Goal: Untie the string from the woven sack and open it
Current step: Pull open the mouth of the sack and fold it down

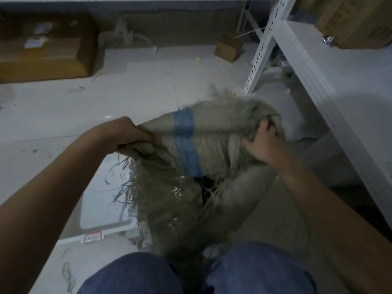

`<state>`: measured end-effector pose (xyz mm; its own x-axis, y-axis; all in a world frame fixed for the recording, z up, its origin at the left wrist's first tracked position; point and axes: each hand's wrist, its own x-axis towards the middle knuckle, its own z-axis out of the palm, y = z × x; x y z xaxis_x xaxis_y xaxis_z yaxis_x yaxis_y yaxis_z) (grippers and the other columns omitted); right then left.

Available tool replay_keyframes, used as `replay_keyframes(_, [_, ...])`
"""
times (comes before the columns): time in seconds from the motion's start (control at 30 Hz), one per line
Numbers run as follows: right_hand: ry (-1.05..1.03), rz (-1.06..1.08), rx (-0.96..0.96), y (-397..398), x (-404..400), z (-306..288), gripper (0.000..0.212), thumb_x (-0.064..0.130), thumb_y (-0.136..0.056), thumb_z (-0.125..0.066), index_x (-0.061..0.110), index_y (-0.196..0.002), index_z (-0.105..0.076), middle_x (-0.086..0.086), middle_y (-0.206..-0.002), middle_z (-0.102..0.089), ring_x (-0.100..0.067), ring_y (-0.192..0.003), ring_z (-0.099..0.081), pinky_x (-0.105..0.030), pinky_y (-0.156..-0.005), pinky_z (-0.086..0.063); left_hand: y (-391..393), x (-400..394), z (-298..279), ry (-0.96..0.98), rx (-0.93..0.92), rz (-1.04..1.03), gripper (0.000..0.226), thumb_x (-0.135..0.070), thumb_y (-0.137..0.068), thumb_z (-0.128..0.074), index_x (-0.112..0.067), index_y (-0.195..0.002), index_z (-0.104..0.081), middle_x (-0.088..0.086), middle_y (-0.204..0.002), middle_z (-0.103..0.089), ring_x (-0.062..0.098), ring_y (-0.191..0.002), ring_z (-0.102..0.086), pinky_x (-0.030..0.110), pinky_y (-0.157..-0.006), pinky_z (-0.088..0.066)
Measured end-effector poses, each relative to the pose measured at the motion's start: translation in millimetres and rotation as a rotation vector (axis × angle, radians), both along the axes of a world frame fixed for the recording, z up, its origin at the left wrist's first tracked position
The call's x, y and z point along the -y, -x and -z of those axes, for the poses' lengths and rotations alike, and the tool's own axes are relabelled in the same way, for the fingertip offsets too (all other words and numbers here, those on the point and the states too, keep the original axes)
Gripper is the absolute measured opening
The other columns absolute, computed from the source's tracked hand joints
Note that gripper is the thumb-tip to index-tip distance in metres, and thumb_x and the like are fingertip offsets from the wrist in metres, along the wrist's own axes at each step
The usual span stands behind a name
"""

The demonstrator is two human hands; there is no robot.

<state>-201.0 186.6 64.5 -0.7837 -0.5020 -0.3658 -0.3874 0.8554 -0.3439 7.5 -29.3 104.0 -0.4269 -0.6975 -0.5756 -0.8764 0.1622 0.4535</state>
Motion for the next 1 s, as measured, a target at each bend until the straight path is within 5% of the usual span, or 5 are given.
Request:
replay_keyframes(0.3, [-0.007,-0.084,0.038,-40.6,1.7,38.8,0.104,0.06,-0.073,-0.065,0.001,-0.142,-0.014,-0.018,-0.147,-0.029,-0.035,-0.132,-0.036,-0.043,-0.103,-0.039,-0.4,-1.3,46.4,0.155,0.081,0.159,0.049,-0.048,-0.076,-0.069,-0.001,-0.081,-0.058,0.018,-0.093,-0.063,0.028,-0.08,-0.056,0.034,-0.071,-0.044])
replay_keyframes(0.53, [-0.479,-0.677,0.093,-54.0,2.0,111.3,0.127,0.068,-0.06,-0.071,0.016,-0.15,0.002,-0.013,-0.151,-0.019,-0.033,-0.14,-0.019,-0.052,-0.115,-0.016,19.2,-56.5,80.3,1.02,0.346,0.706,0.062,-0.023,-0.085,-0.059,-0.003,-0.137,-0.033,0.024,-0.145,-0.035,0.037,-0.136,-0.033,0.047,-0.112,-0.029])
replay_keyframes(0.63, [-0.617,-0.704,0.185,-50.0,-2.0,124.1,0.128,0.063,-0.062,-0.074,0.02,-0.149,0.01,-0.015,-0.151,-0.018,-0.039,-0.138,-0.023,-0.054,-0.113,-0.021,25.7,-93.7,118.7,0.776,0.024,1.083,0.069,-0.046,-0.085,-0.054,-0.004,-0.138,-0.038,0.022,-0.147,-0.035,0.035,-0.14,-0.029,0.046,-0.116,-0.021])
replay_keyframes(0.73, [-0.646,-0.639,0.191,-43.9,-10.2,132.6,0.126,0.055,-0.064,-0.077,0.022,-0.148,0.01,-0.018,-0.151,-0.017,-0.041,-0.138,-0.021,-0.059,-0.112,-0.019,33.7,-123.9,166.7,0.487,0.296,1.19,0.103,-0.069,-0.077,-0.048,-0.002,-0.148,-0.016,0.022,-0.156,-0.015,0.039,-0.146,-0.006,0.056,-0.117,-0.007])
replay_keyframes(1.0, [-0.476,-0.526,0.064,-19.6,-61.0,154.3,0.117,0.064,-0.065,-0.07,0.028,-0.149,0.003,-0.007,-0.154,-0.017,-0.029,-0.143,-0.015,-0.06,-0.111,-0.017,38.7,-100.3,204.5,0.218,0.035,0.759,0.035,-0.033,-0.093,-0.047,-0.015,-0.121,-0.06,0.011,-0.122,-0.062,0.028,-0.113,-0.057,0.037,-0.096,-0.045])
